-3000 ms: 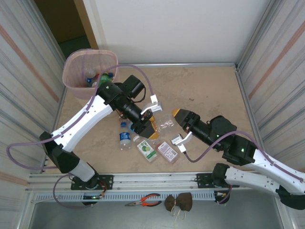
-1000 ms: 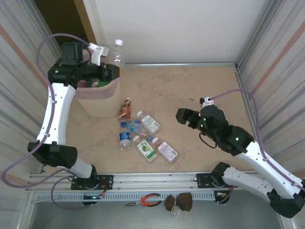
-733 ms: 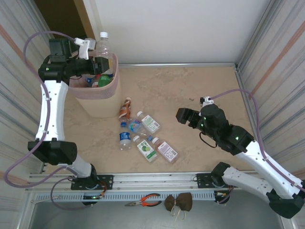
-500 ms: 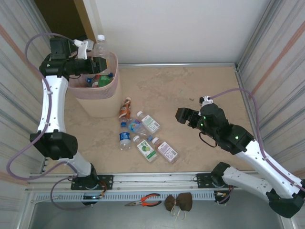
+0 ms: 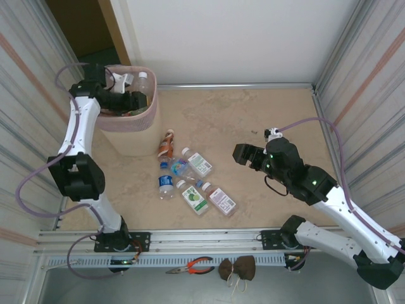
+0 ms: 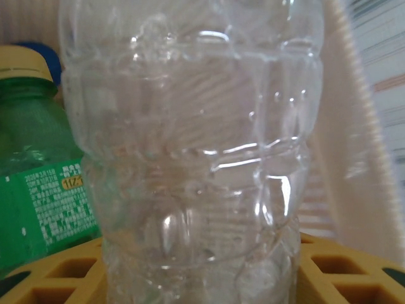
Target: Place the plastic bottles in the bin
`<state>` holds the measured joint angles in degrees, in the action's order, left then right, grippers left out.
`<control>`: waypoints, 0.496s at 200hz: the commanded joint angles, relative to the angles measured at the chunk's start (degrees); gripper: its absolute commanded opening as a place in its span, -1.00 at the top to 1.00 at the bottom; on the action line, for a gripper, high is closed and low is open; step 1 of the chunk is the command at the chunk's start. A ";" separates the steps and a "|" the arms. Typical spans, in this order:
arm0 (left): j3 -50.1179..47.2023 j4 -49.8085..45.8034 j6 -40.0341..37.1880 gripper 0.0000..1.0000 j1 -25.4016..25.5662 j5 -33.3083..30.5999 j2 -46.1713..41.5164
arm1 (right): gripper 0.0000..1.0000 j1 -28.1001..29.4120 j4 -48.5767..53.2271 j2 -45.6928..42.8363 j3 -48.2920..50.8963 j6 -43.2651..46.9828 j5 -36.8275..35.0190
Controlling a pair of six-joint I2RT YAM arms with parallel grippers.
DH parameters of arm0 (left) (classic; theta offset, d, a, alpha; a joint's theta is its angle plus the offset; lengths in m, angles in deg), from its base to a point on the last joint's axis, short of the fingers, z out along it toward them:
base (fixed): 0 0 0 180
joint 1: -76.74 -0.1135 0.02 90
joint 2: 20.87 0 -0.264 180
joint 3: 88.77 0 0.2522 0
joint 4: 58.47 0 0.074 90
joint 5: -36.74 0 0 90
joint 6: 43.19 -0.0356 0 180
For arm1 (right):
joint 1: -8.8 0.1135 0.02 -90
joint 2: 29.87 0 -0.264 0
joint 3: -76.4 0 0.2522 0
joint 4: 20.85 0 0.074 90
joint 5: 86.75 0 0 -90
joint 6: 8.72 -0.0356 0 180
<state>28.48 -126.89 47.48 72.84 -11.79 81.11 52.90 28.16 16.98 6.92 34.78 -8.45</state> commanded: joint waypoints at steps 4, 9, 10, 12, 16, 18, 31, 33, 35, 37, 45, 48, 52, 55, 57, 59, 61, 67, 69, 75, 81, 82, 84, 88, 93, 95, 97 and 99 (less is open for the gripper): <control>-0.34 -3.38 -3.44 0.02 0.03 1.95 1.66 | -0.83 -0.60 0.62 0.26 -1.76 -1.04 0.63; -0.26 -4.07 -3.94 0.02 0.22 1.86 2.20 | -0.83 -0.64 0.53 0.26 -1.67 -1.03 0.63; -0.19 -4.15 -4.06 0.02 0.26 1.81 2.32 | -0.83 -0.70 0.53 0.26 -1.67 -1.04 0.63; -0.18 -4.39 -4.24 0.01 0.33 1.69 2.59 | -0.83 -0.73 0.53 0.26 -1.71 -0.98 0.63; -0.12 -4.91 -4.53 0.01 0.38 1.56 2.97 | -0.83 -0.71 0.46 0.34 -1.59 -0.95 0.71; -0.08 -5.08 -4.66 0.01 0.49 1.47 3.19 | -0.83 -0.69 0.44 0.35 -1.56 -1.00 0.72; 0.25 -6.44 -5.64 0.00 0.94 0.26 4.39 | -0.83 -0.81 0.44 0.43 -1.41 -0.96 0.80; 0.23 -6.65 -5.71 0.00 1.03 0.03 4.62 | -0.83 -0.84 0.44 0.43 -1.38 -0.89 0.85; 0.30 -6.75 -5.86 -0.01 1.12 -0.27 4.81 | -0.83 -0.81 0.44 0.41 -1.33 -0.94 0.88; 0.36 -7.02 -6.03 -0.01 1.16 -0.56 4.99 | -0.83 -0.84 0.44 0.43 -1.32 -0.93 0.89; 0.63 -7.76 -6.54 -0.03 1.48 -2.05 5.72 | -0.83 -0.85 0.44 0.44 -1.22 -0.89 1.00; 0.65 -8.01 -6.69 -0.03 1.49 -2.58 5.98 | -0.83 -0.84 0.49 0.43 -1.17 -0.94 1.06; 0.67 -8.30 -6.93 -0.04 1.65 -3.38 6.31 | -0.83 -0.91 0.44 0.48 -1.12 -0.96 1.03; 0.75 -8.48 -7.03 -0.04 1.69 -3.87 6.57 | -0.83 -0.86 0.44 0.44 -1.14 -0.93 1.05; 0.75 -8.63 -7.14 -0.05 1.77 -4.21 6.79 | -0.83 -0.90 0.44 0.44 -1.14 -0.89 1.07; 0.82 -8.76 -7.16 -0.05 1.79 -4.52 6.98 | -0.83 -0.91 0.44 0.43 -1.07 -0.94 1.07; 0.82 -8.86 -7.26 -0.05 1.79 -4.90 7.11 | -0.83 -0.93 0.44 0.43 -1.06 -1.00 1.11; 0.95 -9.20 -7.38 -0.06 1.79 -5.97 7.59 | -0.83 -0.95 0.46 0.43 -0.97 -0.90 1.07; 0.94 -9.30 -7.42 -0.06 1.79 -6.27 7.77 | -0.84 -0.94 0.44 0.43 -0.99 -0.95 1.14; 1.02 -9.56 -7.46 -0.06 1.78 -7.10 8.29 | -0.83 -0.94 0.44 0.43 -1.01 -0.90 1.15; 1.07 -9.80 -7.60 -0.06 1.78 -7.84 8.77 | -0.83 -1.05 0.49 0.39 -0.88 -0.92 1.15; 1.09 -9.83 -7.61 -0.06 1.83 -8.00 8.86 | -0.83 -1.09 0.46 0.37 -0.88 -0.94 1.11; 1.10 -9.85 -7.61 -0.06 1.82 -8.34 8.99 | -0.84 -1.09 0.45 0.31 -0.88 -0.89 1.15; 1.19 -9.94 -7.49 -0.06 1.88 -8.97 9.34 | -0.83 -1.08 0.45 0.34 -0.81 -0.87 1.22; 1.20 -10.02 -7.52 -0.06 1.88 -9.53 9.67 | -0.84 -1.05 0.44 0.35 -0.79 -0.88 1.24; 1.20 -10.10 -7.50 -0.06 1.84 -9.63 9.76 | -0.84 -1.10 0.44 0.35 -0.79 -0.90 1.25; 1.26 -10.12 -7.45 -0.05 1.87 -9.69 9.92 | -0.84 -1.18 0.44 0.35 -0.79 -0.90 1.25; 1.30 -10.12 -7.50 -0.05 1.81 -9.80 10.02 | -0.83 -1.13 0.53 0.32 -0.83 -0.88 1.29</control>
<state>31.16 -131.48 41.91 74.39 -13.93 85.96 52.27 28.16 17.40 6.92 34.78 -7.36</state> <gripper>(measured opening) 0.532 0.917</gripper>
